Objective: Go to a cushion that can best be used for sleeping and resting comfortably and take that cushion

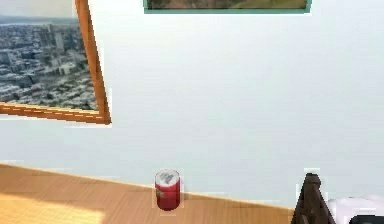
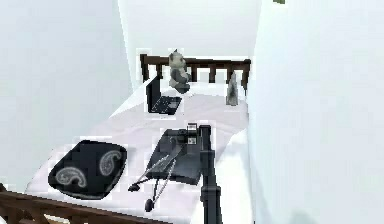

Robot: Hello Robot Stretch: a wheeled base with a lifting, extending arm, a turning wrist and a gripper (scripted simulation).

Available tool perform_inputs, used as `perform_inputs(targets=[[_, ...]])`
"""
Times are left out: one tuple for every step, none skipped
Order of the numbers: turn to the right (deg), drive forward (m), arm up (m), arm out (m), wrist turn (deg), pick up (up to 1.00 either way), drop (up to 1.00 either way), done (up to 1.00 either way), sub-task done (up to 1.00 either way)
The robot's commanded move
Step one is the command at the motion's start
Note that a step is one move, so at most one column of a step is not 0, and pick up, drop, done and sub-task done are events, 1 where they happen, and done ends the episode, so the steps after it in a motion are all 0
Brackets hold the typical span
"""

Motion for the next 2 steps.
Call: perform_inputs(targets=[[0.0,0.0,0.0,0.0,45.0,0.0,0.0,0.0,0.0],[0.0,0.0,0.0,0.0,45.0,0.0,0.0,0.0,0.0]])
